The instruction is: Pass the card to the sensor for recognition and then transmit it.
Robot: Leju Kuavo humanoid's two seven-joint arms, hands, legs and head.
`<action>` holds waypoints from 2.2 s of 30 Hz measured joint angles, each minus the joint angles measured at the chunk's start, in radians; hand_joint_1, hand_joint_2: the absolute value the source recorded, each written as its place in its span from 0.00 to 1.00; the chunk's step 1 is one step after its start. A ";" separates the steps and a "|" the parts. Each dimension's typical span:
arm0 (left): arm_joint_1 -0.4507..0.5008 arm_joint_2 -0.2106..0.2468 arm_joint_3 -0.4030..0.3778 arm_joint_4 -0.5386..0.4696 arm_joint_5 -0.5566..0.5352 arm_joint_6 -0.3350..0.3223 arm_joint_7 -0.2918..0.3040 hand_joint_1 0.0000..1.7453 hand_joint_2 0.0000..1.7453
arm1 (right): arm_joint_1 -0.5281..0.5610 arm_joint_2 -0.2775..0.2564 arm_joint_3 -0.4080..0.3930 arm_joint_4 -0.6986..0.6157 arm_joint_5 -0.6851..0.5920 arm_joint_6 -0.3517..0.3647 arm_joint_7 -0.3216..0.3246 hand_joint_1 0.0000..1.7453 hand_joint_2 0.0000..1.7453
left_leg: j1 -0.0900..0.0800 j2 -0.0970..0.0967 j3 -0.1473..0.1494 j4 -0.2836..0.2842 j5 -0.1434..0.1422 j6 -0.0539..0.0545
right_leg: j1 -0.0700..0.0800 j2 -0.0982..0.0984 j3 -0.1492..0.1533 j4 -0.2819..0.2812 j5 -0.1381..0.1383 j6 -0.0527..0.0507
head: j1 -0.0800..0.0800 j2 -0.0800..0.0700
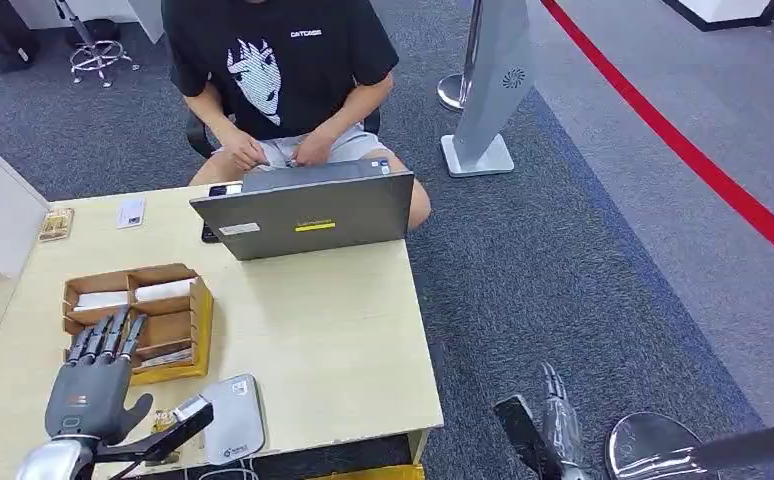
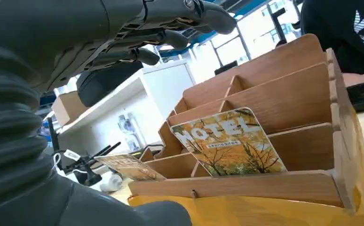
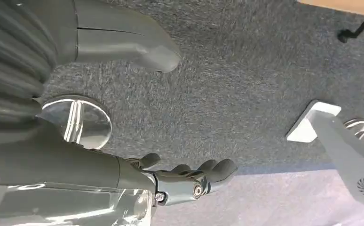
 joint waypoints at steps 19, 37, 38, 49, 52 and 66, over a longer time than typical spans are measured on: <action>-0.056 -0.016 0.018 0.090 0.002 -0.028 0.000 0.00 1.00 | -0.006 -0.003 0.027 0.018 -0.002 0.000 0.001 0.00 1.00 | 0.000 0.000 0.000 0.000 0.000 0.000 | 0.000 0.000 0.000 0.000 0.000 0.000 | 0.000 0.000; -0.083 -0.034 0.017 0.125 0.020 -0.037 -0.016 0.00 1.00 | -0.011 -0.006 0.048 0.033 -0.006 -0.003 0.003 0.00 1.00 | 0.000 0.000 0.000 0.000 0.000 0.000 | 0.000 0.000 0.000 0.000 0.000 0.000 | 0.000 0.000; -0.084 -0.035 0.017 0.126 0.025 -0.037 -0.021 0.00 1.00 | -0.011 -0.006 0.050 0.034 -0.006 -0.003 0.003 0.00 1.00 | 0.000 0.000 0.000 0.000 0.000 0.000 | 0.000 0.000 0.000 0.000 0.000 0.000 | 0.000 0.000; -0.085 -0.045 0.004 0.139 0.040 -0.036 -0.030 0.00 1.00 | -0.016 -0.009 0.073 0.050 -0.016 -0.022 0.005 0.00 1.00 | 0.000 0.000 0.000 0.000 0.000 0.000 | 0.000 0.000 0.000 0.000 0.000 0.000 | 0.000 0.000; -0.084 -0.044 0.003 0.139 0.041 -0.035 -0.029 0.00 1.00 | -0.016 -0.010 0.076 0.052 -0.016 -0.023 0.007 0.00 1.00 | 0.000 0.000 0.000 0.000 0.000 0.000 | 0.000 0.000 0.000 0.000 0.000 0.000 | 0.000 0.000; -0.080 -0.097 0.009 0.122 0.021 -0.024 -0.036 1.00 1.00 | -0.019 -0.011 0.098 0.058 0.046 -0.094 0.011 0.00 1.00 | 0.000 0.000 0.000 0.000 0.000 0.000 | 0.000 0.000 0.000 0.000 0.001 0.001 | 0.000 0.000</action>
